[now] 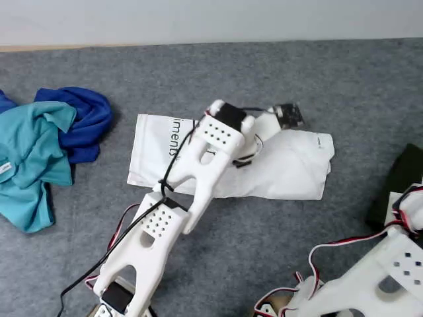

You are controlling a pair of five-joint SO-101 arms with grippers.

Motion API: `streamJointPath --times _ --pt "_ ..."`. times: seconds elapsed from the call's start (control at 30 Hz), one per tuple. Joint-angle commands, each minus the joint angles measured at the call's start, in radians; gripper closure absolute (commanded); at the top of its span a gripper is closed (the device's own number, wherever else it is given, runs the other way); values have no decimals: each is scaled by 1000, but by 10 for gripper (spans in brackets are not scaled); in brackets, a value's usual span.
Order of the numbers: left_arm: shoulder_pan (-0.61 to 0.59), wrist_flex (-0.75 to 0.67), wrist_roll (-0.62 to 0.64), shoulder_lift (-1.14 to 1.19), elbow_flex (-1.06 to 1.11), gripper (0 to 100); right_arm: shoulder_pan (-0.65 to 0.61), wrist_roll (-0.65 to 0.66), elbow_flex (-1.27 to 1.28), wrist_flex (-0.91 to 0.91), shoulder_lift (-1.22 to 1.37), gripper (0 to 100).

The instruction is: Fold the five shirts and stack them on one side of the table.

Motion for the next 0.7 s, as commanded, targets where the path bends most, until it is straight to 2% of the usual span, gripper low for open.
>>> streamJointPath --times 0.0,0.13,0.23,0.43,0.67 --pt "-28 40 6 -58 -154 914 4 -5 -44 38 -27 934" --pt "-18 75 34 -66 -257 914 4 -5 -44 38 -25 934" --pt "15 75 60 -115 -229 914 2 -5 -44 38 -22 934" --pt "114 74 83 -238 -44 914 2 -5 -44 38 -25 934" --pt "147 46 87 -242 220 914 5 -5 -43 38 -25 934"
